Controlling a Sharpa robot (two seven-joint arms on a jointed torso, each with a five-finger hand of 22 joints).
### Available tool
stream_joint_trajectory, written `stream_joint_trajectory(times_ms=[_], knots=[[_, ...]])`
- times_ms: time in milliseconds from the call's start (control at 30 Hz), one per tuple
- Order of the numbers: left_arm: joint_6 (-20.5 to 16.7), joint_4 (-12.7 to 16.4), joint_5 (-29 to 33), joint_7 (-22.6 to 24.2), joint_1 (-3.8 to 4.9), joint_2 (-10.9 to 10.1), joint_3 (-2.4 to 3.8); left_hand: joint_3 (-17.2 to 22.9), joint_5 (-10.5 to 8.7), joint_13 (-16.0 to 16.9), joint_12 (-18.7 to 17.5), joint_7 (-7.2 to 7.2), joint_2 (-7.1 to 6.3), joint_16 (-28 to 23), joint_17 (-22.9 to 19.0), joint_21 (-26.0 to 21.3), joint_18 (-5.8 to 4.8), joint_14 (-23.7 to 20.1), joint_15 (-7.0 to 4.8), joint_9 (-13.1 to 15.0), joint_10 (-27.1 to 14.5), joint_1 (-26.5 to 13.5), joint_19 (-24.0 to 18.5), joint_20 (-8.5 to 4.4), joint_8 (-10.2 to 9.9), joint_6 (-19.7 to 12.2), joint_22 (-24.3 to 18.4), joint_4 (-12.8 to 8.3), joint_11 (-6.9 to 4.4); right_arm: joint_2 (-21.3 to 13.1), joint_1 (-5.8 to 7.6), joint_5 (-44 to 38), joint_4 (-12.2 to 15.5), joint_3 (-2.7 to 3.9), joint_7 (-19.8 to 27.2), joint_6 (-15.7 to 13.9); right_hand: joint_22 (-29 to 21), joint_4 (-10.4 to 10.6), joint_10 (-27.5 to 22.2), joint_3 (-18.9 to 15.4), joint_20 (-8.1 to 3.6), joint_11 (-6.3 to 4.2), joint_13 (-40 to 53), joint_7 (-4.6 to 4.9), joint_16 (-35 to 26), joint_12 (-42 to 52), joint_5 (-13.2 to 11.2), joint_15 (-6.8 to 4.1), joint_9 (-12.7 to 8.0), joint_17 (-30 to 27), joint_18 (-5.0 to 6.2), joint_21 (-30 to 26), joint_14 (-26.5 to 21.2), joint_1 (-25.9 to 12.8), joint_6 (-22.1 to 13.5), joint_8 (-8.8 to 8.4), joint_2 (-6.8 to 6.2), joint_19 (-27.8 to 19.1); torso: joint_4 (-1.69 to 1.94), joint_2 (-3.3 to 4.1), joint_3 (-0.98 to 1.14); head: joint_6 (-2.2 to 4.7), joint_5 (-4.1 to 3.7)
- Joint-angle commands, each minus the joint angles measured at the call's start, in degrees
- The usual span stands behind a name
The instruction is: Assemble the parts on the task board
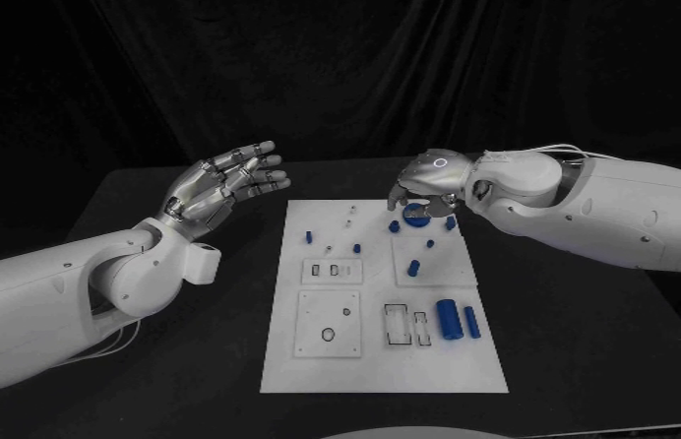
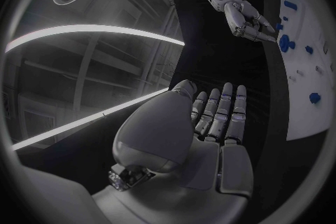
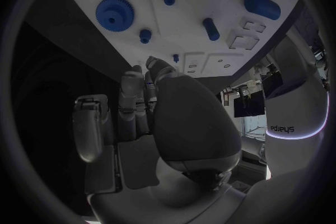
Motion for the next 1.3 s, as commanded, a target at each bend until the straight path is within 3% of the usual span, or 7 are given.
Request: stream_joint_trajectory(times_ms=[33, 200, 467, 600, 733, 1000, 1300], knots=[[0.61, -0.07, -0.1, 3.56, 0.19, 0.17, 0.06, 0.57, 0.39, -0.06, 0.15, 1.9, -0.16, 0.16, -0.18, -0.45, -0.75, -0.63, -0.04, 0.05, -0.44, 0.56, -0.66, 0.0, 0.11, 0.5, -0.12, 0.02, -0.28, 0.06, -0.53, -2.95, -0.67, 0.04, -2.73, -4.38, 15.06, -2.41, -4.82, 1.94, -0.5, -0.57, 9.59, 0.4, 5.06, 11.27, 1.47, -0.05, 1.44, 4.6, -0.4, 0.15, 0.75, -1.66, 0.47, 0.11, 0.46, 6.27, 0.55, 1.51, -0.13, 0.85, -0.25], [1.18, -0.49, -0.1, 3.0, 0.21, 0.28, 0.06, 1.09, 0.46, -0.08, 0.05, 2.13, -0.25, 0.04, -0.41, -0.68, -0.81, -1.1, 0.05, 0.06, -0.71, 0.53, -1.06, 0.02, 0.08, 0.65, -0.27, 0.04, -0.45, 0.63, -1.39, -3.01, -2.06, 0.04, -2.37, -5.6, 15.06, -2.77, -10.29, 2.74, -0.48, 0.01, 14.97, -0.25, 10.83, 16.63, 0.29, -0.08, 2.91, 12.05, -0.4, 0.15, 4.17, -4.36, -1.96, -0.46, -0.27, 6.27, 0.8, 2.08, -0.49, 1.49, -0.35], [1.76, -0.89, -0.1, 2.71, 0.21, 0.38, 0.05, 1.5, 0.5, -0.09, -0.04, 2.26, -0.3, -0.03, -0.56, -0.86, -0.88, -1.41, 0.13, 0.07, -0.94, 0.51, -1.37, 0.03, 0.08, 0.82, -0.37, 0.05, -0.54, 1.48, -2.75, -3.03, -3.9, 0.04, -1.9, -5.23, 15.06, -2.3, -12.32, 3.46, -0.14, 0.52, 13.57, 0.06, 12.24, 14.3, 0.1, 0.26, 4.18, 13.75, -0.4, 0.15, 4.79, -6.28, -3.78, -0.64, -0.86, 6.27, 1.37, 2.21, -0.65, 1.53, -0.6], [2.02, -1.05, -0.1, 2.6, 0.21, 0.46, 0.05, 1.6, 0.51, -0.1, -0.06, 2.29, -0.3, -0.04, -0.59, -0.89, -0.89, -1.46, 0.15, 0.06, -1.0, 0.52, -1.43, 0.03, 0.05, 0.75, -0.39, 0.04, -0.56, 1.64, -3.16, -3.04, -4.26, 0.04, -1.62, -4.61, 15.06, -1.89, -13.04, 3.33, 0.06, 0.75, 12.49, 0.02, 12.24, 12.7, -0.28, 0.49, 4.7, 13.56, -0.4, 0.15, 4.66, -7.46, -4.48, -0.72, -1.33, 6.27, 1.57, 1.99, -0.66, 1.13, -0.74], [2.3, -1.38, -0.1, 2.51, 0.21, 0.59, 0.05, 1.71, 0.52, -0.1, -0.09, 2.3, -0.29, -0.03, -0.61, -0.92, -0.91, -1.49, 0.17, 0.07, -1.06, 0.52, -1.48, 0.04, 0.05, 0.8, -0.41, 0.04, -0.57, 1.67, -3.33, -3.04, -4.4, 0.04, -1.44, -4.1, 15.06, -1.87, -14.15, 3.27, 0.36, 1.11, 10.76, -0.32, 12.26, 10.04, -0.06, 0.75, 5.0, 13.38, -0.4, 0.15, 4.47, -8.1, -6.73, -1.56, -1.62, 6.27, 1.48, 1.81, -0.73, 0.8, -0.77], [2.69, -1.79, -0.1, 2.37, 0.2, 0.84, 0.05, 1.85, 0.53, -0.1, -0.11, 2.31, -0.27, -0.02, -0.64, -0.95, -0.94, -1.53, 0.2, 0.07, -1.13, 0.52, -1.54, 0.05, 0.05, 0.84, -0.44, 0.05, -0.57, 1.72, -3.44, -3.04, -4.72, 0.04, -1.23, -2.67, 15.06, -2.06, -14.77, 3.14, 0.63, 1.46, 9.33, -0.36, 11.82, 7.94, 0.59, 1.02, 5.35, 12.49, -0.4, 0.15, 4.0, -8.34, -7.16, -1.58, -1.6, 6.27, 1.22, 1.33, -0.82, -0.12, -0.57], [3.03, -2.19, -0.1, 2.22, 0.2, 1.18, 0.05, 1.85, 0.53, -0.1, -0.11, 2.31, -0.27, -0.02, -0.64, -0.95, -0.94, -1.53, 0.2, 0.07, -1.13, 0.52, -1.54, 0.05, 0.05, 0.84, -0.44, 0.05, -0.57, 2.21, -3.63, -1.52, -5.6, 0.04, -0.39, -2.08, 15.06, -3.0, -12.85, 4.56, 0.85, 1.63, 7.57, 0.5, 11.84, 6.04, 6.18, 1.19, 6.71, 12.2, -0.4, 0.15, 3.76, -8.06, -5.53, -0.28, -1.52, 6.27, 1.15, 0.99, -0.89, -0.79, -0.5]])
